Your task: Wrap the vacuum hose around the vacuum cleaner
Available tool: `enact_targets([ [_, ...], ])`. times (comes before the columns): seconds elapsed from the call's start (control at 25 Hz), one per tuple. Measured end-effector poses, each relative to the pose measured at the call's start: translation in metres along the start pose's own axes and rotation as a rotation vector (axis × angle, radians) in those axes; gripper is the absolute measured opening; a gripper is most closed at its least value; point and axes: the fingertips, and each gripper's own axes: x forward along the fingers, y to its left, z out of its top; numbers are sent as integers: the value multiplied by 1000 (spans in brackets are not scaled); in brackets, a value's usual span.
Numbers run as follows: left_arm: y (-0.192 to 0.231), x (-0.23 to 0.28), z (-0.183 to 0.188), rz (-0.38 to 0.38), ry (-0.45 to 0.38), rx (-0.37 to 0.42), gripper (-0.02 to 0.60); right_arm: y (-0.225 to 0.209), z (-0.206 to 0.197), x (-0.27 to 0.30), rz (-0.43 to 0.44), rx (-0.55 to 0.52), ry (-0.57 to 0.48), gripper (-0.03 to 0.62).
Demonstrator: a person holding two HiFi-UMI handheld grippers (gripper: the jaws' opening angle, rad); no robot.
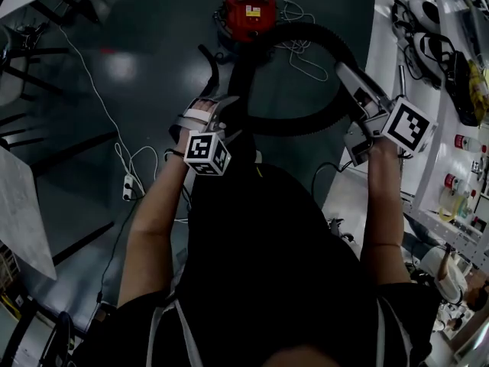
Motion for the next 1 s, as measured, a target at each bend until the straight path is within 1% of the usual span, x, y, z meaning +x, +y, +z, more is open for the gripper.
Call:
enact_targets([
  [0.12,13,7,-8,9,-3,-235,465,7,8,4,-1,-17,-15,176],
  [0.16,16,9,-10,1,-15,-306,494,10,11,5,0,-23,-18,176],
  [0.28,21,15,-15,-29,-63,-505,554,18,21,5,3,-38,-26,176],
  [0.36,23,20,-17,-80,-117,-649,580,22,28,4,8,-48,-31,176],
  [0.44,21,25,-13,-174,-200,-757,580,27,34,3,20,-50,-35,176],
  [0.48,20,27,-8,-234,-244,-791,580,30,38,2,28,-51,-36,176],
  [0.56,20,31,2,-340,-315,-820,581,36,45,0,44,-52,-35,176],
  [0.6,21,33,6,-380,-338,-820,581,39,48,-1,50,-57,-32,176],
  [0.68,26,38,12,-436,-367,-796,581,43,54,-1,56,-72,-23,176],
  [0.76,30,45,16,-472,-388,-765,581,46,58,-1,59,-85,-21,176],
  [0.84,33,52,19,-496,-418,-749,581,47,59,-2,64,-94,-22,176],
  [1.0,43,57,28,-513,-466,-739,581,48,66,-7,85,-100,-11,176],
])
